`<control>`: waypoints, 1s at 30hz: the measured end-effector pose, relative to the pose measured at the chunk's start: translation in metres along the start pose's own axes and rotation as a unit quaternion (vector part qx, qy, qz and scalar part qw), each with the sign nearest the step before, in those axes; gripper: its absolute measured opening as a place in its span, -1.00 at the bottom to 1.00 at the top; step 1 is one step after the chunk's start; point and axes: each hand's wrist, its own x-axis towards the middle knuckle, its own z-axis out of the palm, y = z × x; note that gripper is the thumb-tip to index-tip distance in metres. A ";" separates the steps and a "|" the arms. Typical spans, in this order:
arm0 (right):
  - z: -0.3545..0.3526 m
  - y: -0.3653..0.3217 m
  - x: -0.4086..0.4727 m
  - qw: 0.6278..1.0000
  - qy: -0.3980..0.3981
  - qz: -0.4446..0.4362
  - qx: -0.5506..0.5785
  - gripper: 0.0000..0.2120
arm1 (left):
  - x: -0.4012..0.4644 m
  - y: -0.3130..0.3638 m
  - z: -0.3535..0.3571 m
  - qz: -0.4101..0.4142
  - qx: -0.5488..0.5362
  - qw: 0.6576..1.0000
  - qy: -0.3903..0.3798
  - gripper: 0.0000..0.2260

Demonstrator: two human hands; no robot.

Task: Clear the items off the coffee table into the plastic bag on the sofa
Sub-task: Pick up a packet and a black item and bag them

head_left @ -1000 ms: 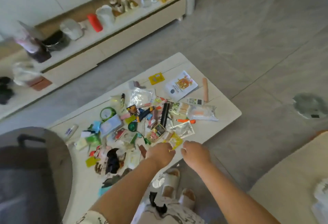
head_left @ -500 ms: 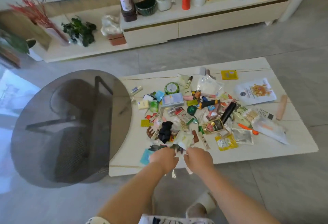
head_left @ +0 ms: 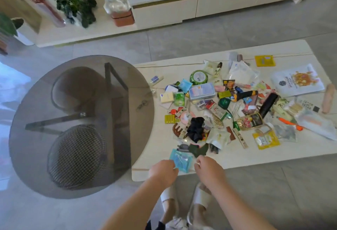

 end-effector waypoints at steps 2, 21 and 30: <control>0.015 0.004 0.016 1.000 0.001 0.006 0.007 -0.81 | 0.023 -0.002 0.010 -0.007 -0.029 1.000 -0.009 -0.67; 0.095 0.062 0.167 0.973 0.222 0.021 0.060 -0.53 | 0.192 -0.017 0.112 -0.098 -0.071 0.990 0.076 -0.36; 0.093 0.041 0.222 0.972 0.218 0.029 0.080 -0.38 | 0.222 -0.021 0.131 -0.109 -0.016 0.983 0.145 -0.49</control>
